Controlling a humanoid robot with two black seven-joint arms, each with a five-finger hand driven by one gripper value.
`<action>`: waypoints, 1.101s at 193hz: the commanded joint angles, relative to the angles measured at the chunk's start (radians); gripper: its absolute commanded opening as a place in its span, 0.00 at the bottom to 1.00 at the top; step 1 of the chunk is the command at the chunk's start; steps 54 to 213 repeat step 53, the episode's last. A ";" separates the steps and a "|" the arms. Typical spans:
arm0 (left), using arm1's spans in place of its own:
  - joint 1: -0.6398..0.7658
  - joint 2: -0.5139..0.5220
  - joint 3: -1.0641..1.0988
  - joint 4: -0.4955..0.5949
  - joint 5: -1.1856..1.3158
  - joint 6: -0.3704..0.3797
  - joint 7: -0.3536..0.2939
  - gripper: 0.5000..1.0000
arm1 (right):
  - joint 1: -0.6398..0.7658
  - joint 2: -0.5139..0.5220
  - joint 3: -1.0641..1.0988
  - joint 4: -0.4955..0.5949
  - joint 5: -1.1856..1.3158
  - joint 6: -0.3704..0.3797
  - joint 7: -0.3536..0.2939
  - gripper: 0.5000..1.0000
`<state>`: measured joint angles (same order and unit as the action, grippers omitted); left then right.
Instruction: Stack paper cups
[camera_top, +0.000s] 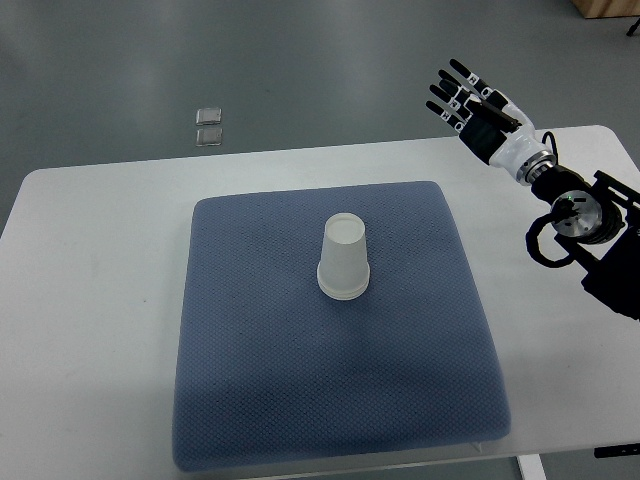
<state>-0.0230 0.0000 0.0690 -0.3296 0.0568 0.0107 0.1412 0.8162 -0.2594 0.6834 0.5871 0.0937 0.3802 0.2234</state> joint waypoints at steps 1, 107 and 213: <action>0.000 0.000 0.000 -0.002 0.000 0.000 0.000 1.00 | -0.005 0.014 -0.001 -0.039 0.000 0.002 0.001 0.85; 0.000 0.000 -0.001 0.000 -0.002 0.002 0.000 1.00 | -0.006 0.032 -0.008 -0.056 -0.008 0.003 0.001 0.85; 0.000 0.000 -0.001 0.000 -0.002 0.002 0.000 1.00 | -0.006 0.032 -0.008 -0.056 -0.008 0.003 0.001 0.85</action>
